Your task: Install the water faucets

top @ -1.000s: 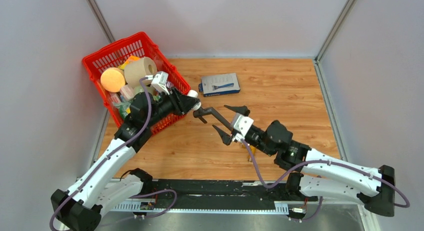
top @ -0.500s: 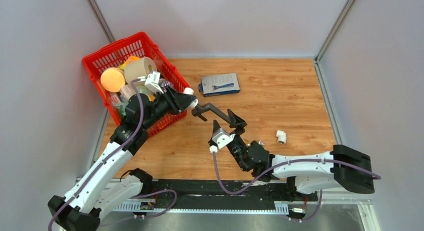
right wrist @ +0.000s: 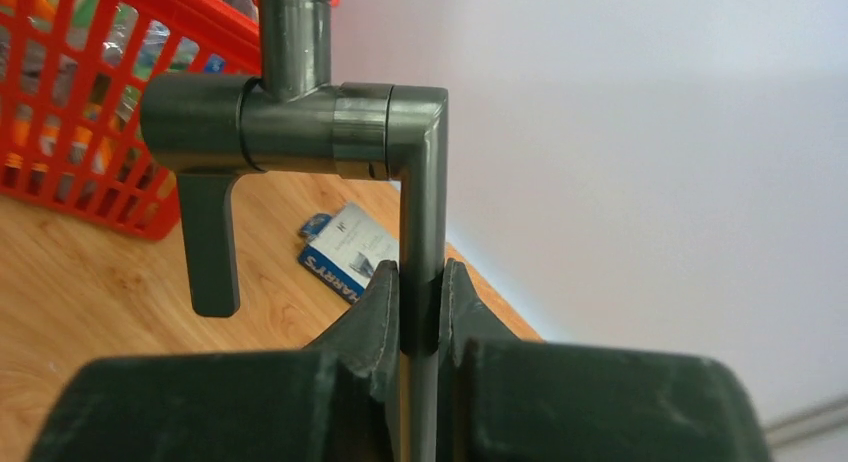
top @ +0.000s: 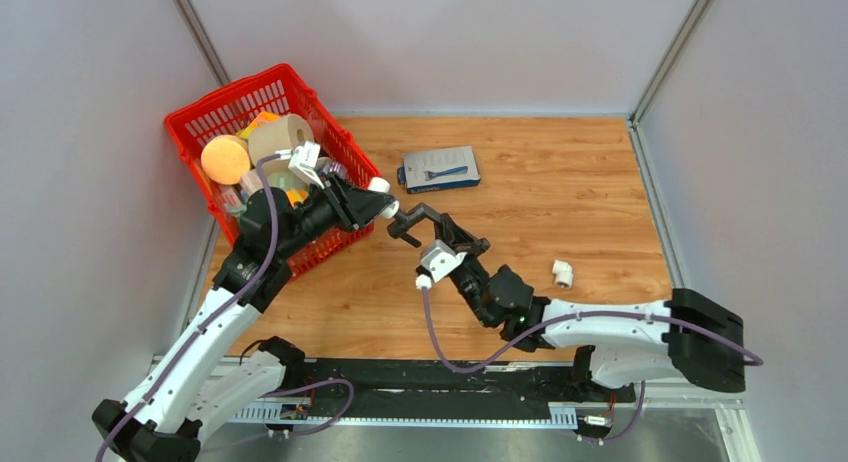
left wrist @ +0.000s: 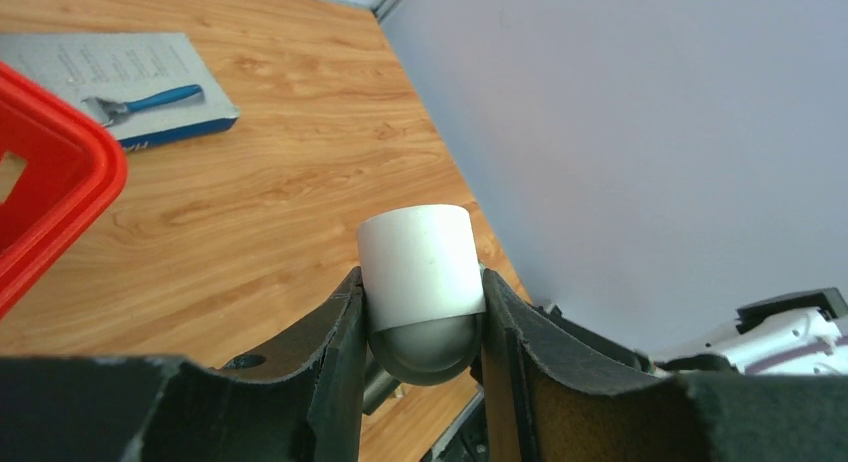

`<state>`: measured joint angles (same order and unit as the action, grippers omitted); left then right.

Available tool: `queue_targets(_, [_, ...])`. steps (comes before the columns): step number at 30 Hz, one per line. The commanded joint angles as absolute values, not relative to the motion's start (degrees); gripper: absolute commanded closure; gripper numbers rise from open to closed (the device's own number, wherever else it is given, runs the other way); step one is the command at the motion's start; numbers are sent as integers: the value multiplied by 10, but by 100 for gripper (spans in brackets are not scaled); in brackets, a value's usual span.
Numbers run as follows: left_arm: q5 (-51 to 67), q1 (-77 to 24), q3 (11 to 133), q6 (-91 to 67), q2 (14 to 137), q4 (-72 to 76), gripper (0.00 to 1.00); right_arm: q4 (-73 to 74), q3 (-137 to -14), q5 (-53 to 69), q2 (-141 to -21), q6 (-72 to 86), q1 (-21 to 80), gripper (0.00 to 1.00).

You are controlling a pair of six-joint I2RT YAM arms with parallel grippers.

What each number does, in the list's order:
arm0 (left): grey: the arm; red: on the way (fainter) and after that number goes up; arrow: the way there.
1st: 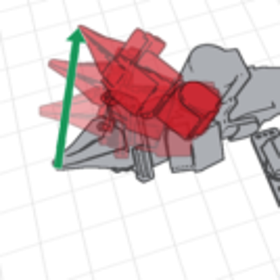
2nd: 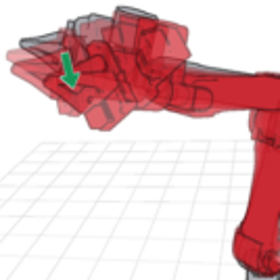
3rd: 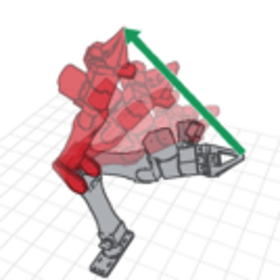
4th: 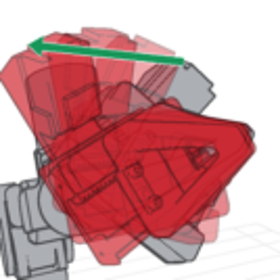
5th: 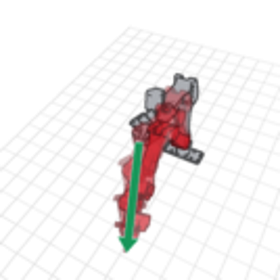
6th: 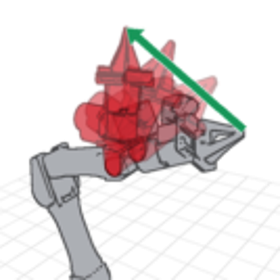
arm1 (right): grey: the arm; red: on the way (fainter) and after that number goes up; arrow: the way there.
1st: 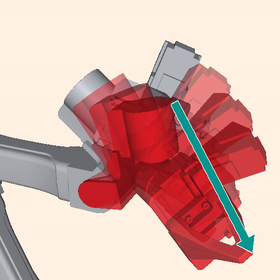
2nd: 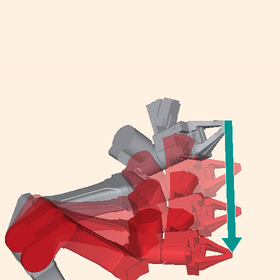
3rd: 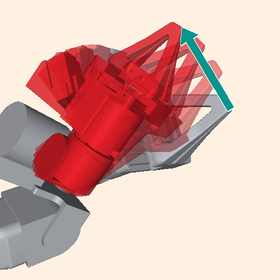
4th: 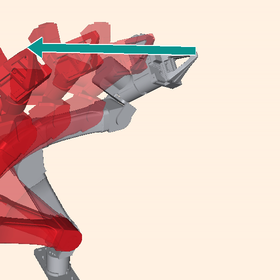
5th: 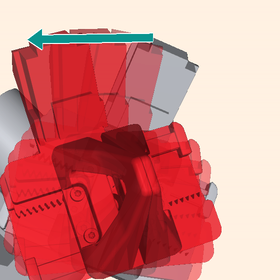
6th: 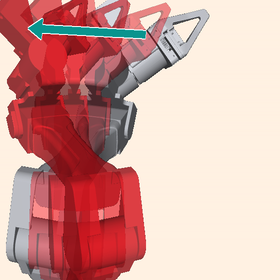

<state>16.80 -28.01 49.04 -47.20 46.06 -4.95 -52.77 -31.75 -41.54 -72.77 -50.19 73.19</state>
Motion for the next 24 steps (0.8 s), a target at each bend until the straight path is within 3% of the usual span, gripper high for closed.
queue_targets(1, [265, -279, 544, -415, 460, 16, 100, -319, -383, -207, -624, -356, 670, 100])
queue_targets(8, [482, -279, 577, -303, 499, 72, 100, -96, -467, 220, -547, -201, 492, 100])
queue_targets(14, [654, -278, 575, -326, 526, 206, 100, -26, -541, 496, -628, -135, 401, 100])
queue_targets(17, [697, -279, 575, -342, 533, 245, 100, -4, -573, 560, -682, -117, 393, 100])
queue_targets(19, [693, -278, 570, -338, 529, 245, 100, -3, -584, 553, -711, -113, 393, 93])
queue_targets(24, [606, -279, 562, -294, 506, 169, 100, -3, -591, 427, -708, -122, 393, 56])
